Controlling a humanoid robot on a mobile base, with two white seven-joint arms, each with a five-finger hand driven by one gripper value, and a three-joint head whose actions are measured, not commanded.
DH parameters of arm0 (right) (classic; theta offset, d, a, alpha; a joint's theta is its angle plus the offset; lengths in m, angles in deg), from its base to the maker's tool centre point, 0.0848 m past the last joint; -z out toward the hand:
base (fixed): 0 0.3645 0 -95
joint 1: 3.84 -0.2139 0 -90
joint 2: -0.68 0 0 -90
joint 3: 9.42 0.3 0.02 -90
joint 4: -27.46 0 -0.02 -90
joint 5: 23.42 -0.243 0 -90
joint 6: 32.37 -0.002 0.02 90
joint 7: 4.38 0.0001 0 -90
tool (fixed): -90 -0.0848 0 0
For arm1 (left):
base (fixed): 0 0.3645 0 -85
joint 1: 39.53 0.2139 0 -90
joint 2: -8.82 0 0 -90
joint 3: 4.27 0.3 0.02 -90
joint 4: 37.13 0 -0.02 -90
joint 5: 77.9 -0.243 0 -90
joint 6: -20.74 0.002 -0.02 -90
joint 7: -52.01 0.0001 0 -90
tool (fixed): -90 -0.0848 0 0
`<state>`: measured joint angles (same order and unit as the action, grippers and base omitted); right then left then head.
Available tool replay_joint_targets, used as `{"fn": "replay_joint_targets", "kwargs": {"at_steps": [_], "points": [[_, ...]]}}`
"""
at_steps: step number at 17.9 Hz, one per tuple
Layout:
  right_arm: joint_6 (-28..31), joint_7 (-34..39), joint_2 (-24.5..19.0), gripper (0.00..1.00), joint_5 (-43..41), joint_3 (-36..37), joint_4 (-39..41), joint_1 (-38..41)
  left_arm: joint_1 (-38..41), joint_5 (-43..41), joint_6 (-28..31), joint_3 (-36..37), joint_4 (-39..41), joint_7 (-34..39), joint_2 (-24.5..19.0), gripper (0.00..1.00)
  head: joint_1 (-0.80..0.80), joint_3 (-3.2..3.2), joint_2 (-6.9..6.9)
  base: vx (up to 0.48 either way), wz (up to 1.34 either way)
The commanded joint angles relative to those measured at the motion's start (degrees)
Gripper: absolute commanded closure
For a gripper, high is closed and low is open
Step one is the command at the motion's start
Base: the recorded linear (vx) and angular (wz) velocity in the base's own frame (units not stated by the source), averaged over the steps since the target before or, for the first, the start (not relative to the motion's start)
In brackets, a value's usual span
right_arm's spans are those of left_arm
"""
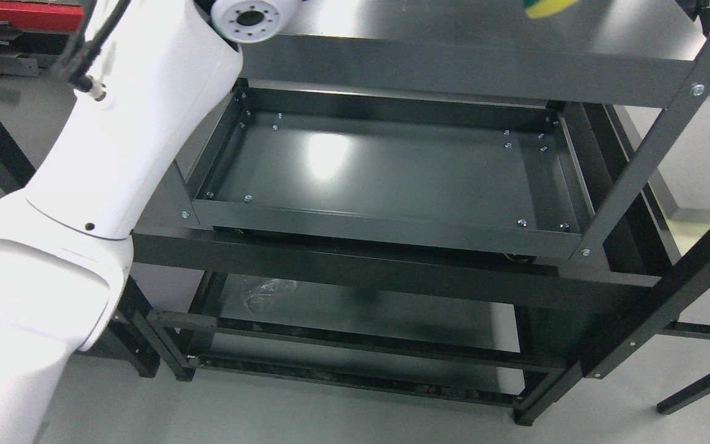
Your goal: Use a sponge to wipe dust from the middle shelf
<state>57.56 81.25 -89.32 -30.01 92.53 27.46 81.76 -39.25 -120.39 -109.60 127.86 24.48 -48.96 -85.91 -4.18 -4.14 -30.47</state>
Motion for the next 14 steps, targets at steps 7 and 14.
{"fn": "replay_joint_targets", "kwargs": {"at_steps": [7, 14], "points": [[4.12, 0.24, 1.00, 0.00, 0.00, 0.00, 1.00, 0.01, -1.77, -1.18, -0.70, 14.49, -1.76, -3.88, 3.73, 1.00, 0.00, 0.00, 0.00, 0.000, 0.00], [4.12, 0.24, 1.00, 0.00, 0.00, 0.00, 1.00, 0.01, 0.50, -2.51, -4.66, 6.57, 3.77, -7.93, -4.40, 1.00, 0.00, 0.00, 0.00, 0.000, 0.00]]}}
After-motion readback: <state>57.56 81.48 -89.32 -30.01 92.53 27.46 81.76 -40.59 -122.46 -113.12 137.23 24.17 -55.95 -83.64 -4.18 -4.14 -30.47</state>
